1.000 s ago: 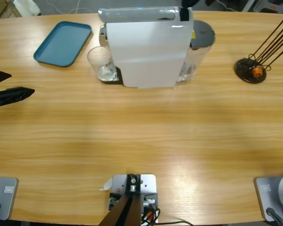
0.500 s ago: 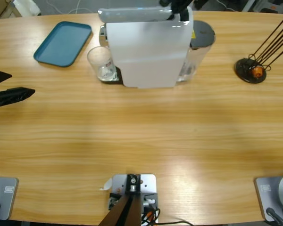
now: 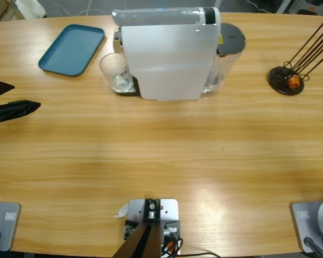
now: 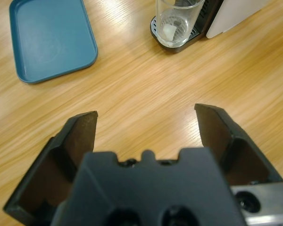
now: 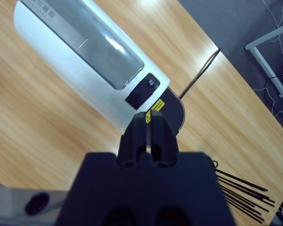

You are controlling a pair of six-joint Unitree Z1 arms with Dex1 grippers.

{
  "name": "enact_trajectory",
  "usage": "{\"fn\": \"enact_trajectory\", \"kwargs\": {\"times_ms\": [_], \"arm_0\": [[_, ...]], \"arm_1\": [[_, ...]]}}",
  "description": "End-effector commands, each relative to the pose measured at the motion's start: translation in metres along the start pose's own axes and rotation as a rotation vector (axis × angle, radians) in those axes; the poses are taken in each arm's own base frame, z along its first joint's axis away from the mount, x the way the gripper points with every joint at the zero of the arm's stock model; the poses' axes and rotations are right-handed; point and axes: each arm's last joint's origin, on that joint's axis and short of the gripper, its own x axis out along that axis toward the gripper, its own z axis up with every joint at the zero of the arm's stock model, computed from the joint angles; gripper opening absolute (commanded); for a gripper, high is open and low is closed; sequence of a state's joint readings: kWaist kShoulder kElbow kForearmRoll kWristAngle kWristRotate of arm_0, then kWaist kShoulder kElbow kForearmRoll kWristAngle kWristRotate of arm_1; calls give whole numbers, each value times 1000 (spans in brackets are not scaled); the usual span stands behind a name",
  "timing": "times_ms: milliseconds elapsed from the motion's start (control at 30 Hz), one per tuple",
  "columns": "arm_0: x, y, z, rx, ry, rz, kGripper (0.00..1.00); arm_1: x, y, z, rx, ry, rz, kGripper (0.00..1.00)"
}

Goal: Pour coffee

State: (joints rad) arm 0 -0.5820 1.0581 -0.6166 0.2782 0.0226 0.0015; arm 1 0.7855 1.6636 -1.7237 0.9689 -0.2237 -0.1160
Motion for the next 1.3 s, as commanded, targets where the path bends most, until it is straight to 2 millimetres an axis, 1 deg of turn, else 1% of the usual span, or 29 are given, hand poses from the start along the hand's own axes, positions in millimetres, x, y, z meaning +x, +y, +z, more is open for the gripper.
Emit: {"fn": "enact_trajectory", "kwargs": {"times_ms": [33,133,400,767,967,1300], "arm_0": [[8,-1,-7,0,43,-15,895],[9,-1,-6,0,43,-15,895],[9,-1,-6,0,44,-15,895],[9,-2,-6,0,45,-20,895],[9,-2,-6,0,43,-21,895],[9,-2,-6,0,44,-21,895]], "arm_1": [[50,-11,15,9,74,27,0],[58,-12,15,15,90,37,0],[76,-8,15,10,126,58,0],[77,-11,25,4,113,53,0],[77,-12,21,4,125,52,0],[84,-13,15,5,154,49,0]]}}
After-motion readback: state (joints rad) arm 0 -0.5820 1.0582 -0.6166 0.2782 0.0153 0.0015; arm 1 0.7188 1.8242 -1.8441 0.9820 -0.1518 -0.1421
